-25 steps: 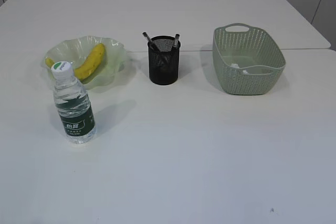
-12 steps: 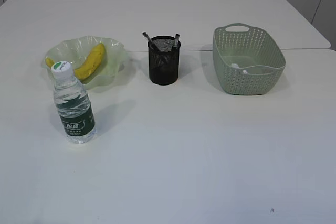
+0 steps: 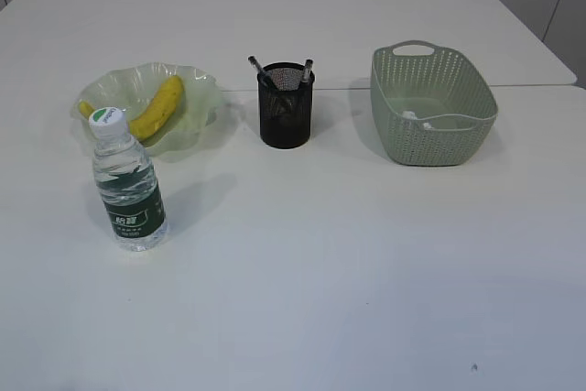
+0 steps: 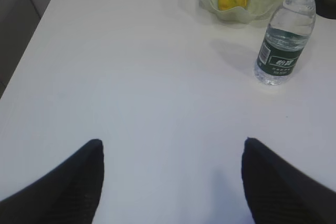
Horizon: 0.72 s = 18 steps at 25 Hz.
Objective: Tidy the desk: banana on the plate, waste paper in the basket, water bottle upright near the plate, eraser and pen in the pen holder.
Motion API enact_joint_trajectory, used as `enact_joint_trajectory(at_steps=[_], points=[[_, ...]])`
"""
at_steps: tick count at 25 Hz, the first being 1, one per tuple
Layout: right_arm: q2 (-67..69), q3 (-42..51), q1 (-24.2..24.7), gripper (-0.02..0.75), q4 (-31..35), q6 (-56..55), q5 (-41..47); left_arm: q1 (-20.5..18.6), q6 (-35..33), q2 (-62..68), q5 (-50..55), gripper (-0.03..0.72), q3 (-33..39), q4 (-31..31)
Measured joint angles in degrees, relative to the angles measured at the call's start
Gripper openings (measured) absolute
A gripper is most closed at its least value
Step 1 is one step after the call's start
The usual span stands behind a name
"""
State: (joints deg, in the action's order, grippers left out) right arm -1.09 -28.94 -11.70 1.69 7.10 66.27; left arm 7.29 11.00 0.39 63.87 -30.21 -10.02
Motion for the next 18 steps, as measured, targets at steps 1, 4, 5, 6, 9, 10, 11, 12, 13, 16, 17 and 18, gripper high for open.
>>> enact_joint_trajectory(at_steps=[1, 4, 5, 6, 9, 10, 11, 12, 13, 16, 17, 18], points=[[0.0, -0.1, 0.0, 0.354, -0.1, 0.0, 0.0, 0.0, 0.0, 0.0, 0.0, 0.587, 0.0, 0.0], [0.0, -0.1, 0.0, 0.354, -0.1, 0.0, 0.0, 0.0, 0.0, 0.0, 0.0, 0.587, 0.0, 0.0], [0.0, -0.1, 0.0, 0.354, -0.1, 0.0, 0.0, 0.0, 0.0, 0.0, 0.0, 0.587, 0.0, 0.0], [0.0, -0.1, 0.0, 0.354, -0.2, 0.1, 0.0, 0.0, 0.0, 0.0, 0.0, 0.587, 0.0, 0.0], [0.0, -0.1, 0.0, 0.354, -0.9, 0.1, 0.0, 0.0, 0.0, 0.0, 0.0, 0.588, 0.0, 0.0], [0.0, -0.1, 0.0, 0.354, -1.0, 0.1, 0.0, 0.0, 0.0, 0.0, 0.0, 0.588, 0.0, 0.0], [0.0, -0.1, 0.0, 0.354, -1.0, 0.1, 0.0, 0.0, 0.0, 0.0, 0.0, 0.588, 0.0, 0.0], [0.0, -0.1, 0.0, 0.354, -1.1, 0.1, -0.1, 0.0, 0.0, 0.0, 0.0, 0.588, 0.0, 0.0], [0.0, -0.1, 0.0, 0.354, -1.1, 0.1, -0.1, 0.0, 0.0, 0.0, 0.0, 0.588, 0.0, 0.0], [0.0, -0.1, 0.0, 0.354, -1.2, 0.1, -0.1, 0.0, 0.0, 0.0, 0.0, 0.588, 0.0, 0.0], [0.0, -0.1, 0.0, 0.354, -1.2, 0.1, -0.1, 0.0, 0.0, 0.0, 0.0, 0.588, 0.0, 0.0], [0.0, -0.1, 0.0, 0.354, -1.2, 0.1, -0.1, 0.0, 0.0, 0.0, 0.0, 0.588, 0.0, 0.0]])
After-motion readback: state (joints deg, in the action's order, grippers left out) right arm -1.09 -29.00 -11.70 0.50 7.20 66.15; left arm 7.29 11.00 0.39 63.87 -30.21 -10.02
